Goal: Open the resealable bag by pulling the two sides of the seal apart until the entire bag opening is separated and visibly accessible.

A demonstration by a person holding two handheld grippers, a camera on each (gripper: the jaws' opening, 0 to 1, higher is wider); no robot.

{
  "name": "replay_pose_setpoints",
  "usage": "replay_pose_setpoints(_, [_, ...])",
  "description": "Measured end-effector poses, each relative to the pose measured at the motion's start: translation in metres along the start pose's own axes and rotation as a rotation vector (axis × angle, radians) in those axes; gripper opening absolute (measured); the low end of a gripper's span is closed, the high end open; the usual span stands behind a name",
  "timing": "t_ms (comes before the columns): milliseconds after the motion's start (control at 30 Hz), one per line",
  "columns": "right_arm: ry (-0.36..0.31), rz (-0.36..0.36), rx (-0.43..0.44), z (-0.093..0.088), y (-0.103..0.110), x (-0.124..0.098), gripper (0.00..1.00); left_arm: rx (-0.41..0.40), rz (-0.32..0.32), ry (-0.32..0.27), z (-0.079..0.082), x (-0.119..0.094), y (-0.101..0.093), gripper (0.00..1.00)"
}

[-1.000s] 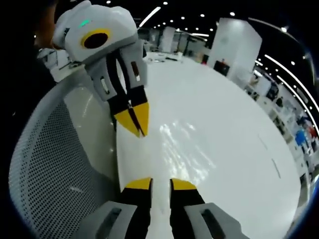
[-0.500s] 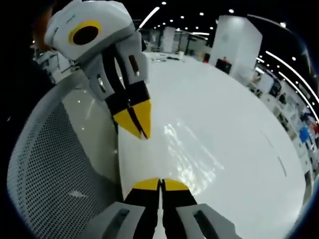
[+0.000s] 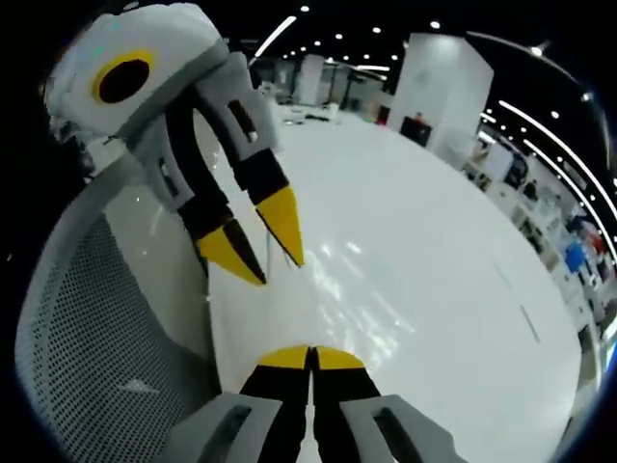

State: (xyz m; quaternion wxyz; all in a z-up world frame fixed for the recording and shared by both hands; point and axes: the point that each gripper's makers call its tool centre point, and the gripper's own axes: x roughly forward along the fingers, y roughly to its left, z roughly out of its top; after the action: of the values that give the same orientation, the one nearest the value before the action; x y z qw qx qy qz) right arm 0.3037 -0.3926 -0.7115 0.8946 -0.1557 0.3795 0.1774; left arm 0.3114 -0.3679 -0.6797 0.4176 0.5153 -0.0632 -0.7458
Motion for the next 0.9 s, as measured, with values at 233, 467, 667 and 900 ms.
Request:
replay_pose_setpoints(233, [-0.004, -0.006, -0.019, 0.007, 0.001, 0.002, 0.0, 0.058, -0.033, -0.001, 0.01, 0.006, -0.011, 0.03])
replay_pose_setpoints(467, [-0.012, 0.001, -0.038, 0.014, 0.006, 0.002, 0.0, 0.087, -0.03, 0.05, 0.0, 0.012, -0.01, 0.08])
replay_pose_setpoints(667, [-0.031, 0.001, -0.041, 0.023, 0.006, 0.001, 0.0, 0.088, -0.032, 0.089, -0.007, 0.017, -0.01, 0.06])
replay_pose_setpoints(900, [-0.056, -0.037, 0.008, 0.029, -0.006, -0.002, 0.0, 0.073, -0.036, 0.105, -0.008, 0.021, -0.012, 0.0])
